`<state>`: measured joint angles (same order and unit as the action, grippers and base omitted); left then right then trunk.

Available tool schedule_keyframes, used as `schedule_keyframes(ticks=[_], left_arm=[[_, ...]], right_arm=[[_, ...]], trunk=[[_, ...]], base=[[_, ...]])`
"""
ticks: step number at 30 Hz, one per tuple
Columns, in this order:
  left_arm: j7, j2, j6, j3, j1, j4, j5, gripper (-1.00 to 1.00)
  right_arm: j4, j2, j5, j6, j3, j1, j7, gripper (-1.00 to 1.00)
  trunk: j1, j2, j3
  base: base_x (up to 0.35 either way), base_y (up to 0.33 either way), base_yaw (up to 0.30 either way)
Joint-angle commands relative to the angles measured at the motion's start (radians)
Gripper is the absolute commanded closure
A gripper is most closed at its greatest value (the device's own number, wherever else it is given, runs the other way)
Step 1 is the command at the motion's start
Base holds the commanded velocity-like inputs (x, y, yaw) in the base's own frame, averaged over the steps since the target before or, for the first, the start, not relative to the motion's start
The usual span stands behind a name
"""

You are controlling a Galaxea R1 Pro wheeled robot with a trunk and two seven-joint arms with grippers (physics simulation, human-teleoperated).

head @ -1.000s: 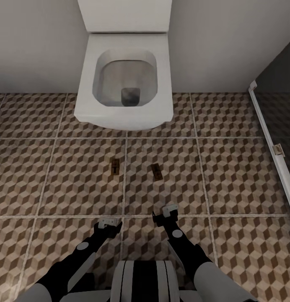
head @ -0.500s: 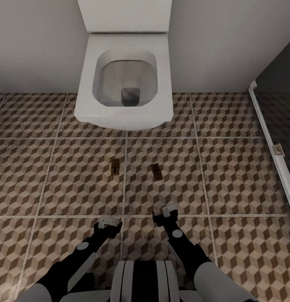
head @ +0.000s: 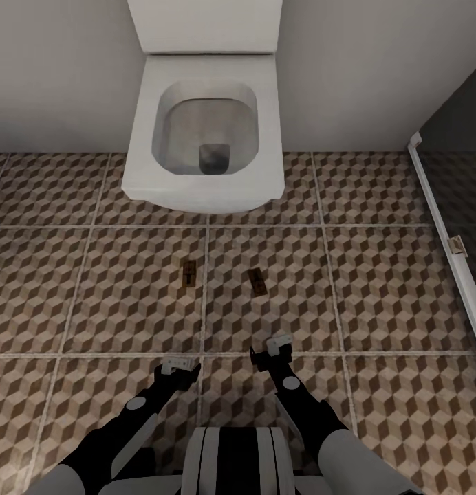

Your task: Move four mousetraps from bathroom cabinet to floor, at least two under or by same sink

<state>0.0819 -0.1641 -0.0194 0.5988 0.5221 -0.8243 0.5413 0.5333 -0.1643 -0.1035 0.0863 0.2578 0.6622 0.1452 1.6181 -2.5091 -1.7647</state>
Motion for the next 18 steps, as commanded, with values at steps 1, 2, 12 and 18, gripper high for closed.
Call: schedule_keyframes(ticks=[1,2,12,18], left_arm=[[0.009,-0.001,-0.002,0.007,0.001,-0.001,0.01,-1.0],[0.009,-0.001,-0.002,0.007,0.001,-0.001,0.01,-1.0],[0.009,0.001,-0.002,0.007,0.001,0.002,0.011,-1.0],[0.009,0.001,-0.002,0.007,0.001,0.012,0.012,-1.0]], right_arm=[[-0.001,0.0,-0.011,0.0,0.003,0.001,0.008,-1.0],[-0.001,0.0,-0.01,0.0,0.003,0.001,0.008,-1.0],[-0.001,0.001,-0.01,0.001,0.003,0.001,0.007,-1.0],[-0.001,0.003,-0.011,0.001,0.002,0.001,0.007,-1.0]], trunk=[[0.0,0.0,0.0],[0.0,0.0,0.0],[0.0,0.0,0.0],[0.0,0.0,0.0]], base=[[0.0,0.0,0.0],[0.0,0.0,0.0],[0.0,0.0,0.0],[0.0,0.0,0.0]])
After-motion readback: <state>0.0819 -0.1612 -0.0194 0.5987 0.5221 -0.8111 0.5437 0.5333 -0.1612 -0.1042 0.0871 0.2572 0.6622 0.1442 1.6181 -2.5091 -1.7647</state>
